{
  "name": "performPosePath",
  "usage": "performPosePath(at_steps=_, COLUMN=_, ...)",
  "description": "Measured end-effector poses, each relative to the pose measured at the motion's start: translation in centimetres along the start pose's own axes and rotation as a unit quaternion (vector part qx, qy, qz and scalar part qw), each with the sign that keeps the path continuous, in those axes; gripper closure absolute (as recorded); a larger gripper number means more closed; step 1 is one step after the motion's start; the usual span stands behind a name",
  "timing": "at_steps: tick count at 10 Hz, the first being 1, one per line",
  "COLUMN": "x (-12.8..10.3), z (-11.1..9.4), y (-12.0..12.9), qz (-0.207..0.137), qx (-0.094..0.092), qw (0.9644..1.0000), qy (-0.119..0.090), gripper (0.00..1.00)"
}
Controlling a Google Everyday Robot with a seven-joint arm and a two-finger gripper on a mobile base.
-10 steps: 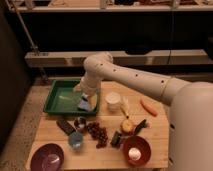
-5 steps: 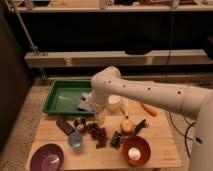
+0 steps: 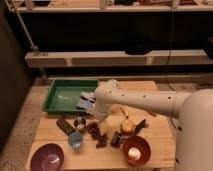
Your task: Place grapes in table surface
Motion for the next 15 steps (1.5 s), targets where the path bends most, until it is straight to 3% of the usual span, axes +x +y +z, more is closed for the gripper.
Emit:
performPosePath(at_steps=2, x=0.5, z=0.4, y=0.4, qz=0.003, qx=-0.009, qw=0.9999, qy=0.006, gripper=0.20)
performPosePath(at_steps=6, x=0.4, z=0.9, y=0.8, qz=0.028, qx=0.000, qw=0.9995, qy=0.014, gripper=0.20)
performPosePath(at_steps=9, x=-0.5, z=-1.1, y=0.6, qz=0.025, qx=-0.001, qw=0.9996, qy=0.011, gripper=0.24)
performPosePath(at_steps=11, x=-0.9, z=-1.2, y=0.5, qz=0.022, qx=-0.006, qw=0.9997, qy=0.004, gripper=0.41)
performPosePath(at_steps=15, x=-1.4, z=3.3, y=0.6, qz=0.018, qx=-0.030, qw=0.9991, qy=-0.022, gripper=0.84)
